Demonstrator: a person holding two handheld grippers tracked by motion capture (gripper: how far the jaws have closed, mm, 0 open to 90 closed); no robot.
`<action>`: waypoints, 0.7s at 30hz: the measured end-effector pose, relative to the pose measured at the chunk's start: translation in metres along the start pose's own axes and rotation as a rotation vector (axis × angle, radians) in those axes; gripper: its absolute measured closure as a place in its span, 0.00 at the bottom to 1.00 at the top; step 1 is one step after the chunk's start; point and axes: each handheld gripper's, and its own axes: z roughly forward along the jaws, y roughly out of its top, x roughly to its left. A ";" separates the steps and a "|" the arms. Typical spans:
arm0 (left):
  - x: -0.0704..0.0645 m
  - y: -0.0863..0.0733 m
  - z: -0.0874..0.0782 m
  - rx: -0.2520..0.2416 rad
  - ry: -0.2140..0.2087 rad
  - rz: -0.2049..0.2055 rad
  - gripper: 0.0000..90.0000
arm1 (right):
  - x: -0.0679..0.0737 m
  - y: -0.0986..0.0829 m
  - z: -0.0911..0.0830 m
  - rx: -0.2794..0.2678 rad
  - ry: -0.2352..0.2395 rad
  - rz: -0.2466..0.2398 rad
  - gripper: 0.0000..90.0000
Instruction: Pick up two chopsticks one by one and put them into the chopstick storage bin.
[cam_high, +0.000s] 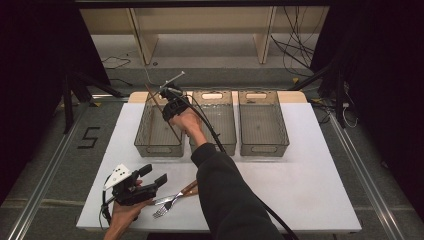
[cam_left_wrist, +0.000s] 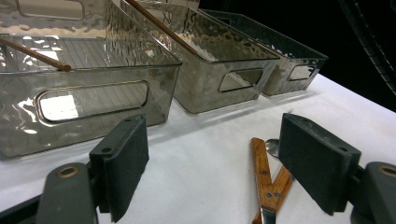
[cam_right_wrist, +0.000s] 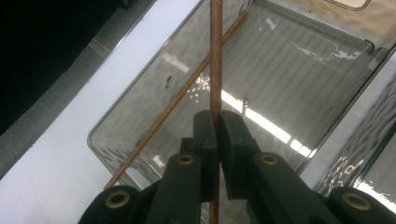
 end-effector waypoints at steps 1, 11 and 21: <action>0.000 0.000 0.000 0.000 0.000 0.000 0.27 | 0.000 0.001 0.000 0.000 0.000 0.002 0.95; 0.001 0.000 -0.001 0.000 -0.001 -0.001 0.27 | 0.000 0.003 0.009 0.005 -0.009 0.030 0.95; 0.000 0.000 0.000 -0.003 -0.003 -0.007 0.27 | -0.004 0.004 0.011 -0.004 -0.014 0.051 0.95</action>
